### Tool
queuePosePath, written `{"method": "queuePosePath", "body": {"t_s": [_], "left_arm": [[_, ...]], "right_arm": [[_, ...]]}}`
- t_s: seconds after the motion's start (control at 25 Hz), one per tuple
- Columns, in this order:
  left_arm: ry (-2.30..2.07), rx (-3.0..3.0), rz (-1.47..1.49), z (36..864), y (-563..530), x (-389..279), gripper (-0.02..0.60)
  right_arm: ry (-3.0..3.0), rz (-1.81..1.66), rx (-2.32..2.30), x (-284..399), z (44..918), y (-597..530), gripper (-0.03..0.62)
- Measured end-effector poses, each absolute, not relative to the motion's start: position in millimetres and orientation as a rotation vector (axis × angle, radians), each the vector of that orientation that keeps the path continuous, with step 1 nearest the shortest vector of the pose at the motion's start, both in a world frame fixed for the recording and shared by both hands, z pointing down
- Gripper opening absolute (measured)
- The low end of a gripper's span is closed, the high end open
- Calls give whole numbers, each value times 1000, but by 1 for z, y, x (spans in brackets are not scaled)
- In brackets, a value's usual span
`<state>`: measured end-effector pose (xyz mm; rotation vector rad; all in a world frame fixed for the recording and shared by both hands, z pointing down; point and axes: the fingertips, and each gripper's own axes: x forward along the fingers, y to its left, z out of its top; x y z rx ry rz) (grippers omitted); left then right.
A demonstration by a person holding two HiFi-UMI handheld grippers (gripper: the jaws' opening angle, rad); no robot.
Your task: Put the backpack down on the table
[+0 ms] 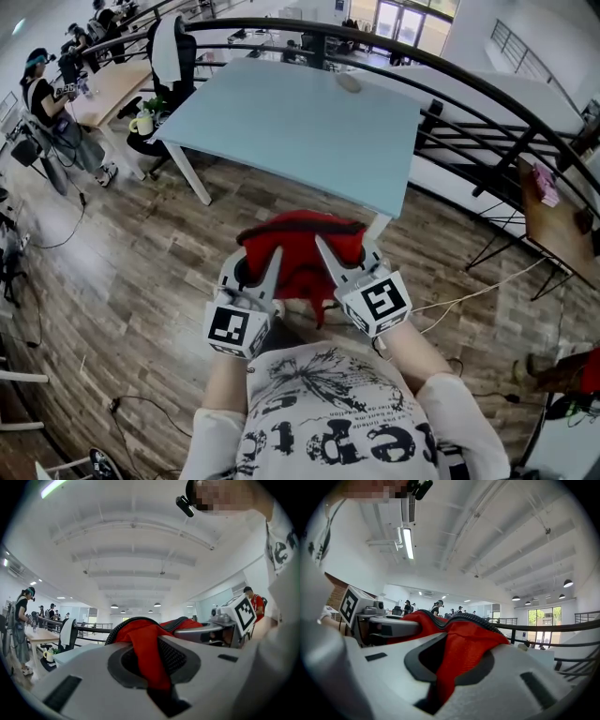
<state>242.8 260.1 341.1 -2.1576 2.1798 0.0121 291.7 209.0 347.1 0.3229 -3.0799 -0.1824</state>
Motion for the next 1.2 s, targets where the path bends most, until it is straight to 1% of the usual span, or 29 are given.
{"method": "queuePosePath", "body": {"t_s": [0.28, 0.64, 0.92, 1.2], "left_arm": [[2163, -2177, 6, 324, 205, 130, 54], [2078, -2228, -65, 308, 144, -8, 54], [2032, -2248, -74, 300, 74, -77, 54], [2004, -2272, -36, 303, -7, -129, 54]], "right_arm": [[-3094, -216, 364, 180, 333, 153, 25], [-3123, -150, 453, 44, 320, 95, 25], [-3111, -155, 502, -22, 310, 27, 25], [-3106, -233, 538, -74, 313, -54, 25]]}}
